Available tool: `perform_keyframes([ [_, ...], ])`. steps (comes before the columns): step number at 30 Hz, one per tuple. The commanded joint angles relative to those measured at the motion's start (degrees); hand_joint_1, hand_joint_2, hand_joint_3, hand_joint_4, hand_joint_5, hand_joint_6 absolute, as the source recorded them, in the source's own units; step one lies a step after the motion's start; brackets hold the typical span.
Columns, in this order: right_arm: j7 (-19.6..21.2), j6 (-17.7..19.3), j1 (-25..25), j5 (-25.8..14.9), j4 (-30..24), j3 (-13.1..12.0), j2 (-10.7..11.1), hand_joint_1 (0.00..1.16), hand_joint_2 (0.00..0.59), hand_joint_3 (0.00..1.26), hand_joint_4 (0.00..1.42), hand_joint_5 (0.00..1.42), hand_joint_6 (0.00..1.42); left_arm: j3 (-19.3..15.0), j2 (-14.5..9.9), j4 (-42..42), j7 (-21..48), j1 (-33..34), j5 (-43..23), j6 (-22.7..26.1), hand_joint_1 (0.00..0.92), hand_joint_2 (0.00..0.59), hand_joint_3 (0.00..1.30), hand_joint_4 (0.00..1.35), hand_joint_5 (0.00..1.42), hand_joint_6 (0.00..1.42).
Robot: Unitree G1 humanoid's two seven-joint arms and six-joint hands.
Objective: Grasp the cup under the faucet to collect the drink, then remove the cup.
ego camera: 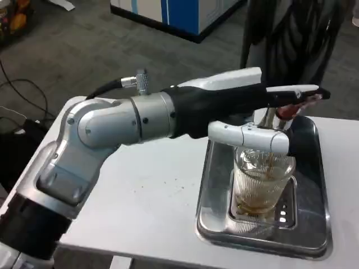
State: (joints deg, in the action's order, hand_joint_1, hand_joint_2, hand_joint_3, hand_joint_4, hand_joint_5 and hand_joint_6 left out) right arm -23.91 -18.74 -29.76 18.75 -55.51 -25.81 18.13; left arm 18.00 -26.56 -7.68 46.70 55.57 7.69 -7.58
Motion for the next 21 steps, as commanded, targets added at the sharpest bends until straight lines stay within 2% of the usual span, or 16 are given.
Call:
perform_keyframes([
  [1, -0.37, -0.34, 0.62, -6.25, 2.04, -1.32, -1.07, 0.39, 0.372, 0.11, 0.07, 0.11, 0.0, 2.43, -0.75, -0.63, 1.62, -2.25, 3.01, 1.02, 0.0, 0.039, 0.06, 0.0, 0.05, 0.01],
  [3, -0.42, 0.2, 1.12, -9.85, 3.18, -1.74, -1.32, 0.42, 0.359, 0.11, 0.06, 0.11, 0.0, 2.42, -0.91, -0.49, 1.53, -2.37, 3.19, 0.9, 0.0, 0.039, 0.06, 0.0, 0.05, 0.01],
  [4, -0.32, 0.67, 1.29, -11.16, 3.65, -1.79, -1.25, 0.49, 0.305, 0.02, 0.06, 0.12, 0.03, 2.42, -0.96, -0.44, 1.51, -2.4, 3.28, 0.83, 0.0, 0.038, 0.05, 0.0, 0.05, 0.01],
  [5, -0.13, 1.44, 1.66, -12.45, 4.31, -1.42, -1.31, 0.55, 0.279, 0.0, 0.05, 0.13, 0.05, 2.37, -1.04, -0.37, 1.45, -2.47, 3.39, 0.78, 0.0, 0.038, 0.05, 0.0, 0.05, 0.01],
  [9, 0.83, 3.65, 2.49, -14.76, 5.9, 0.19, -1.52, 0.58, 0.268, 0.0, 0.04, 0.15, 0.06, 2.13, -1.12, -0.31, 1.34, -2.63, 3.65, 0.56, 0.0, 0.038, 0.05, 0.0, 0.05, 0.0],
  [12, 2.46, 6.29, 3.04, -14.39, 6.76, 2.21, -2.66, 0.62, 0.231, 0.0, 0.04, 0.15, 0.06, 1.97, -1.14, -0.26, 1.22, -2.7, 3.79, 0.32, 0.0, 0.038, 0.05, 0.0, 0.05, 0.0],
  [15, 4.45, 8.75, 3.18, -13.21, 7.41, 3.95, -3.48, 0.63, 0.228, 0.0, 0.04, 0.15, 0.06, 1.9, -1.2, -0.22, 1.16, -2.79, 3.9, 0.23, 0.0, 0.041, 0.05, 0.0, 0.05, 0.0],
  [21, 7.89, 11.79, 4.75, -10.38, 9.47, 9.49, -4.89, 0.66, 0.222, 0.0, 0.04, 0.15, 0.06, 1.69, -1.41, -0.18, 1.26, -2.9, 3.89, 0.19, 0.0, 0.042, 0.05, 0.0, 0.05, 0.0],
])
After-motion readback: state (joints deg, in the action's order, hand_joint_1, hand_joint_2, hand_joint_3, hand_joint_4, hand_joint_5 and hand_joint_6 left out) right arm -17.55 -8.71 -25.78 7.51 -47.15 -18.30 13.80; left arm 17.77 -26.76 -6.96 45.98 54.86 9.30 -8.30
